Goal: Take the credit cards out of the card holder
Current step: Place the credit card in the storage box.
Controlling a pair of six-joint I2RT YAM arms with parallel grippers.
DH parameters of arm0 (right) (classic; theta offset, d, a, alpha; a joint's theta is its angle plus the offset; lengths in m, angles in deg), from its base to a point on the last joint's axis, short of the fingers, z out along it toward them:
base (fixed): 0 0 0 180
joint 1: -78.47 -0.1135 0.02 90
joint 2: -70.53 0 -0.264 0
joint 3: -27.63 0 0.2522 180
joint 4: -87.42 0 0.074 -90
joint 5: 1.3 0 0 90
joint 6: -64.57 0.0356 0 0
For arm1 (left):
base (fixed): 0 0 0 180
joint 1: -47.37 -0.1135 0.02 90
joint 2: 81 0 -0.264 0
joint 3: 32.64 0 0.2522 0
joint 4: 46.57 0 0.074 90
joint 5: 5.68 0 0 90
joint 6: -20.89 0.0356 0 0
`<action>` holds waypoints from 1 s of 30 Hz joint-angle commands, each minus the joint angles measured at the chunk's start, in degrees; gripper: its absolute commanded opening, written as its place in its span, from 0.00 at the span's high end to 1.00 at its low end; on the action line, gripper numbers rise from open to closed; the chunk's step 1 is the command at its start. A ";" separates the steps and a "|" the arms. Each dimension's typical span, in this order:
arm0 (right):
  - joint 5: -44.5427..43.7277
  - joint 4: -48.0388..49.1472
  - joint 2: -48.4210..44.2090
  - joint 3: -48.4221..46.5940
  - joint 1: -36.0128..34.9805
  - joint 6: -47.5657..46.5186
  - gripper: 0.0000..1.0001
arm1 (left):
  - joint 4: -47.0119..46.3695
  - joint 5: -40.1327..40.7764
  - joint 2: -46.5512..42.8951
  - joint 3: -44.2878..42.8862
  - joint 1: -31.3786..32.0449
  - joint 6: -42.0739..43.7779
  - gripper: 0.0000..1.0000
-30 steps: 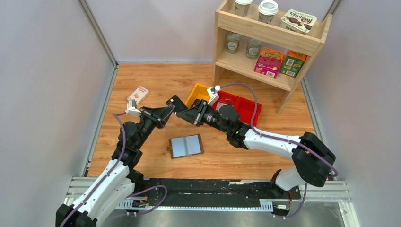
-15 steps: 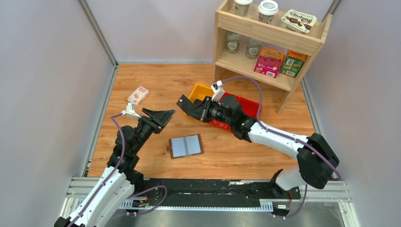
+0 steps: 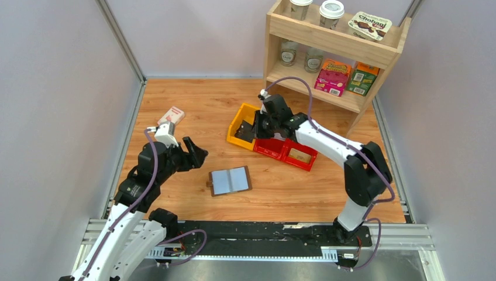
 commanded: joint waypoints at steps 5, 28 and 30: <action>0.16 -8.99 13.93 -13.86 1.74 -5.37 1.00 | 10.08 -0.43 1.13 -0.91 0.08 7.68 0.18; -12.14 -17.61 12.11 -22.67 2.10 -6.78 0.35 | 7.01 -9.67 7.19 1.72 0.08 9.98 0.17; -12.31 -17.26 8.95 -20.65 1.57 -7.13 0.29 | 7.09 -9.67 7.98 1.90 0.08 9.28 0.17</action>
